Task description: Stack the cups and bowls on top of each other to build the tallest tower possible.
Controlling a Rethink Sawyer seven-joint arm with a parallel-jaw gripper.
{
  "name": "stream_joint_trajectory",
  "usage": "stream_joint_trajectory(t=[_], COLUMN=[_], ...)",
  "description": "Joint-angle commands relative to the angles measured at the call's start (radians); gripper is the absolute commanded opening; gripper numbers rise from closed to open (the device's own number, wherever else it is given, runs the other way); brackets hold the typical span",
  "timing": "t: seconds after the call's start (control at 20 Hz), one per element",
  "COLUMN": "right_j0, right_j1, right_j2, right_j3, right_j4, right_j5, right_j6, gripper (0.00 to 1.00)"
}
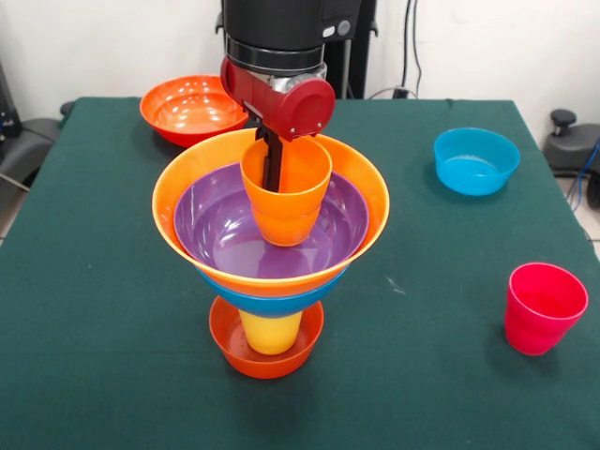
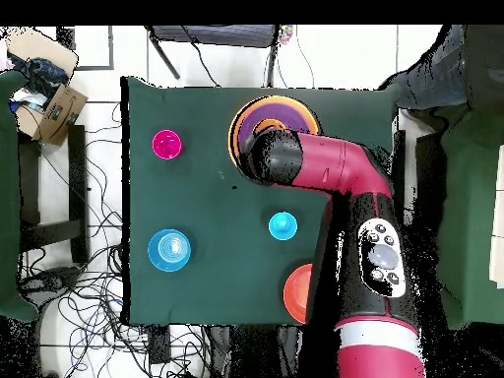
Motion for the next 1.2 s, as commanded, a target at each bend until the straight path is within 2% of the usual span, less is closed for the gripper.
stream_joint_trajectory(t=[0.05, 1.2], right_j0=[-0.025, -0.033], right_j1=[0.044, 0.045], right_j2=[0.045, 0.027], right_j3=[0.075, 0.071], right_j4=[-0.106, -0.100], right_j5=[-0.037, -0.083], right_j6=[-0.145, -0.103], gripper=[0.00, 0.00])
